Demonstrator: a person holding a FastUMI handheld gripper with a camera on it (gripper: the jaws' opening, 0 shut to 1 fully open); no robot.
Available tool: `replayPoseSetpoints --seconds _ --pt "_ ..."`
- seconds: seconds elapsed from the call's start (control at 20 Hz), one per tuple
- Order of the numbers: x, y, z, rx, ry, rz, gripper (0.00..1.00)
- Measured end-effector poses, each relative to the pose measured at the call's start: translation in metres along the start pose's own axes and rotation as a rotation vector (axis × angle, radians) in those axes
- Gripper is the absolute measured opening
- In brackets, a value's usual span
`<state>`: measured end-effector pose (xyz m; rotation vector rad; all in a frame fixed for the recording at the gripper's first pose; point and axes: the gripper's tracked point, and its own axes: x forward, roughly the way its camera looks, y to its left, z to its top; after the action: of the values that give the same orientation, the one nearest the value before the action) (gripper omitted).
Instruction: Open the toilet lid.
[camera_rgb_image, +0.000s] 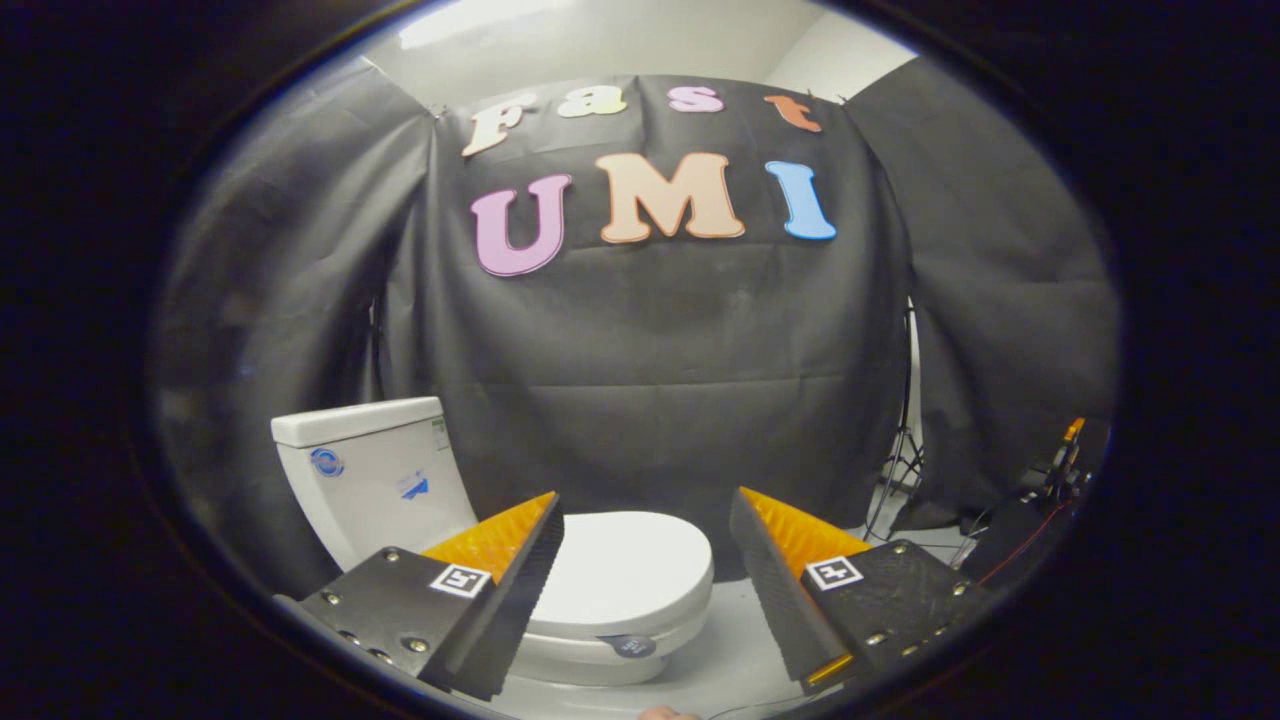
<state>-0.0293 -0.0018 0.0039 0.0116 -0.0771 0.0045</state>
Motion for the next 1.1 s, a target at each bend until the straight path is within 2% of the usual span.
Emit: replayPoseSetpoints --seconds 0.2,0.5,1.1 --pt "0.005 -0.005 -0.013 0.025 0.034 -0.009 0.99" --pt "0.009 -0.01 -0.017 -0.023 0.044 -0.012 0.99" --pt "0.015 -0.013 -0.037 -0.008 0.094 -0.001 0.99"
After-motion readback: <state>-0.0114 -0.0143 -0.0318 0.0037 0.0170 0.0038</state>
